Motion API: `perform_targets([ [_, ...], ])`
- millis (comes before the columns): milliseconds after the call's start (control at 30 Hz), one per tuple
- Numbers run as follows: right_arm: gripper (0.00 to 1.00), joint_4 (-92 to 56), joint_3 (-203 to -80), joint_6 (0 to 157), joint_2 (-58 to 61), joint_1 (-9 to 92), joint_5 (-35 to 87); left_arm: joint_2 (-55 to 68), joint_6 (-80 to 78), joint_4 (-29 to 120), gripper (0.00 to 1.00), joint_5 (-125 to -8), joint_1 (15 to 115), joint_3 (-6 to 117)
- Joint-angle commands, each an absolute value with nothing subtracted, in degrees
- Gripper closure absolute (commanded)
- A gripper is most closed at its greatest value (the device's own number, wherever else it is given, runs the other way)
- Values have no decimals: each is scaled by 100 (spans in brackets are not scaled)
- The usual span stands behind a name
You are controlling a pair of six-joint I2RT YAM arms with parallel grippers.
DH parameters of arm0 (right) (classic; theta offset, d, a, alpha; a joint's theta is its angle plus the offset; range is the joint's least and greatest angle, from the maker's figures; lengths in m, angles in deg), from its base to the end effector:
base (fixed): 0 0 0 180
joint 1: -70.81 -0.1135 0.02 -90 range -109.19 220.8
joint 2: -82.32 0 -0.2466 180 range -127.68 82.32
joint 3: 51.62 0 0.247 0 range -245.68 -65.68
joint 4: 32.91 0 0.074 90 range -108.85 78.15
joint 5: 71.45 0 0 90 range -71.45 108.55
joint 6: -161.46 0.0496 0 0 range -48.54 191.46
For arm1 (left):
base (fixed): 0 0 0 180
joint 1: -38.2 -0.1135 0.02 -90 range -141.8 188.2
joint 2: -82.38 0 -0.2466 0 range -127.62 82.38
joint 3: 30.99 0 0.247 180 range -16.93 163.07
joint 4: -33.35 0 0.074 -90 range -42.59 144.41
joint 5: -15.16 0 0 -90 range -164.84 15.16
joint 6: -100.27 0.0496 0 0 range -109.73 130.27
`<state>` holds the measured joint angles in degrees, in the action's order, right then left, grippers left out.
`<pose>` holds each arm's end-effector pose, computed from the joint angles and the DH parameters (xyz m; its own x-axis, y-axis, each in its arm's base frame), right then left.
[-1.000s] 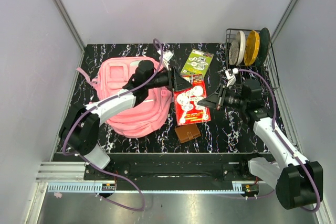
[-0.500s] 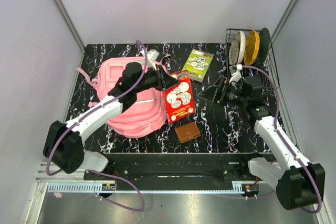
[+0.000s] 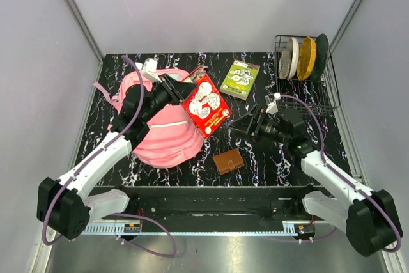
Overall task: Pack the student bag
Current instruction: Pick up the book from the center of the board.
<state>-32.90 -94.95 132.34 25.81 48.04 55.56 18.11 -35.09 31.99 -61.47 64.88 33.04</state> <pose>0.2052 0.1185 0.2369 -0.8445 0.4021 -0.3538 -0.2296 0.3251 0.9174 0.2470 -0.1369 0.3370 -0.4455 -0.5508 -0.7057 0.4645 0.5316 -0.7082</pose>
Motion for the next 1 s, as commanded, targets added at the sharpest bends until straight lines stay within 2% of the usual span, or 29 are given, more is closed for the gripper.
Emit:
perform_targets([
  [0,8,-4652,-9556,13667,2327,4472,5142,1831,-4403,2027,100,-5998,6448,3097],
  [233,8,-5022,-9855,13684,1625,3900,4764,1831,-4773,1419,100,-5937,6439,2815],
  [500,8,-5726,-9942,13817,1360,3820,4386,1883,-5054,874,100,-5822,6439,2464],
  [633,19,-6120,-9978,14027,1202,3820,4447,1892,-5151,707,100,-5857,6430,2306],
  [733,31,-6821,-9890,14334,1061,3820,4632,1883,-5125,707,100,-5866,6439,2271],
  [767,42,-7033,-9751,14440,1026,3820,4667,1857,-5107,716,100,-5866,6430,2262],
  [833,53,-7481,-9644,14669,964,3820,4650,1839,-5081,716,100,-5866,6439,2201],
  [867,68,-7519,-9609,14687,964,3820,4641,1822,-5090,707,100,-5849,6439,2174],
  [967,78,-7414,-9635,14582,1060,3820,4658,1743,-5151,681,100,-5796,6439,2104],
])
